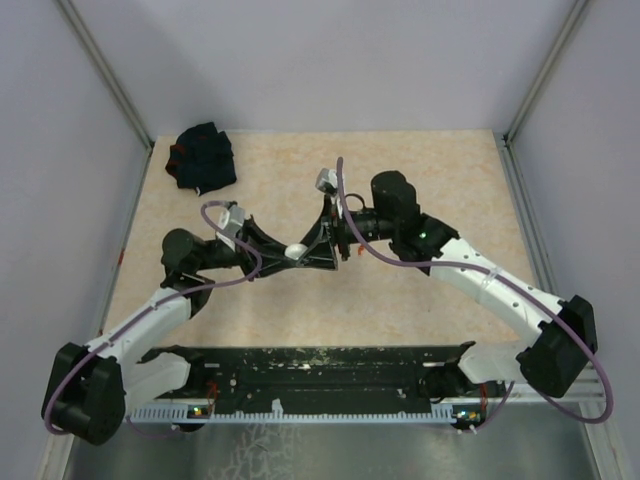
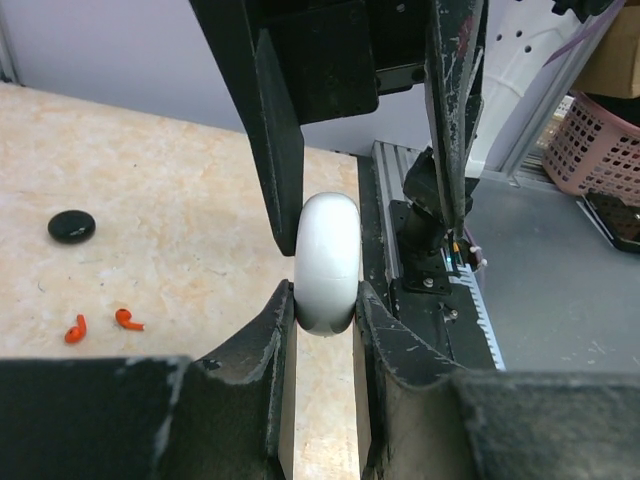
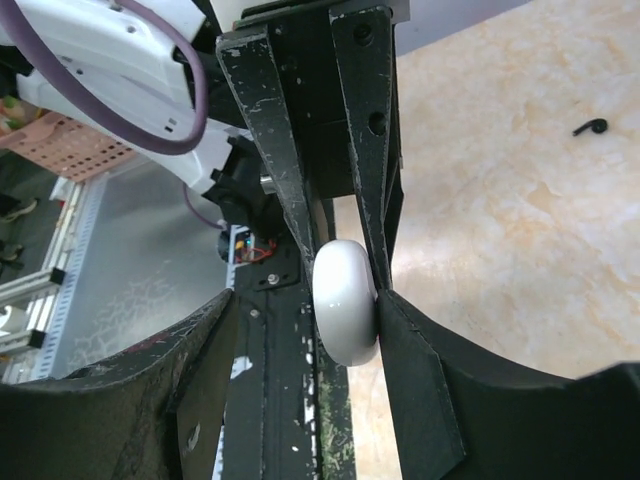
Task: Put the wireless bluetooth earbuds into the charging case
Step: Close the charging case, then place the charging case at the center of the board.
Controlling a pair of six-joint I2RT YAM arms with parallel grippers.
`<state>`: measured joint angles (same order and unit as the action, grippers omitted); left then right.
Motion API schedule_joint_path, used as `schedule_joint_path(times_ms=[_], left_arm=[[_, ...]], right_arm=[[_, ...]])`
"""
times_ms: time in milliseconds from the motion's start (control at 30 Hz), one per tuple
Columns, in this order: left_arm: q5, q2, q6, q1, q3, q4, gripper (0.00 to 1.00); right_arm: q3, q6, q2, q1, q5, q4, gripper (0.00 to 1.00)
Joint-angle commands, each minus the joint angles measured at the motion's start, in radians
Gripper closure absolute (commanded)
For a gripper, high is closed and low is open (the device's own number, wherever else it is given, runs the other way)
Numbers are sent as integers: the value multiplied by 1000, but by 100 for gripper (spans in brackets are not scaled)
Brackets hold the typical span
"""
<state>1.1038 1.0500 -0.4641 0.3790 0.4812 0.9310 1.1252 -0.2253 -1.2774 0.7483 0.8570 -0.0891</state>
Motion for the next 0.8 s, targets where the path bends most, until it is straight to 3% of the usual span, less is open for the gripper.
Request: schedule_joint_path(times_ms=[0,167,267,400,567,767], left_arm=[[-64,-7,58,-2,36,-163,100],[-81,4,42,-1,51,-259,99],[-123,29,48,11,77,-405,99],[-201,96,59,50,114,-580,100],[-277,202,14,146,106,-604,100],[-316,396,-58,241,135,-565,100]], right_arm=[[-2,40,74,2,-26,48,44],[-31,102,125,2,-327,-33,42],[-69,127,180,3,-516,-61,41],[-158,133,265,2,-708,-50,28],[-269,114,342,3,-860,-21,25],[-356,104,375,2,-923,-7,23]])
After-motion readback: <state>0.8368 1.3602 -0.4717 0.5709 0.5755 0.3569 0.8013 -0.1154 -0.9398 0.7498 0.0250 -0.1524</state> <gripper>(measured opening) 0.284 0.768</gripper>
